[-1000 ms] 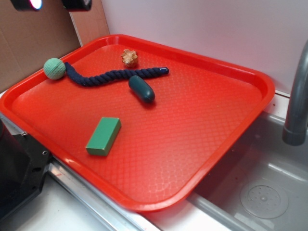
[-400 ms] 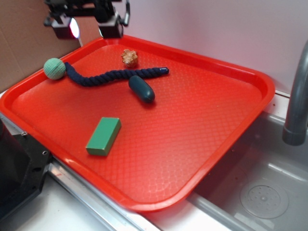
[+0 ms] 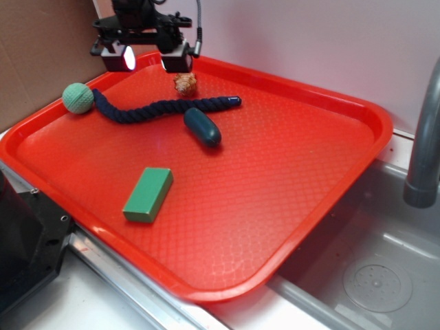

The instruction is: Grab the shell.

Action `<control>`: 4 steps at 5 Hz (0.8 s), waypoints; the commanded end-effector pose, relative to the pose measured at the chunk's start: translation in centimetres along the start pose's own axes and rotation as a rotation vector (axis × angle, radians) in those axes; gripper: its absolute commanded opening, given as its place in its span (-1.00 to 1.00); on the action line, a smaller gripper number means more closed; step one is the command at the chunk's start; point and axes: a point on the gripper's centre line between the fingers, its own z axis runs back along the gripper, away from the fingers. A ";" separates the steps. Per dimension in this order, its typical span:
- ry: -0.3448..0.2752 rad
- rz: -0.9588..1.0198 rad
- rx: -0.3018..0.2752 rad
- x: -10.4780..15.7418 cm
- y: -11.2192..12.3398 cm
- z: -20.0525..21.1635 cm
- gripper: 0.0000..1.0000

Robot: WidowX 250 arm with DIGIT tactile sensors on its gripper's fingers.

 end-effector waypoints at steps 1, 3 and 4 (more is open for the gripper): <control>-0.024 -0.134 -0.118 1.7 -2.5 -1.5 1.00; -0.001 -0.127 -0.129 2.9 -2.8 -3.0 0.35; 0.007 -0.098 -0.122 2.9 -2.5 -3.1 -1.00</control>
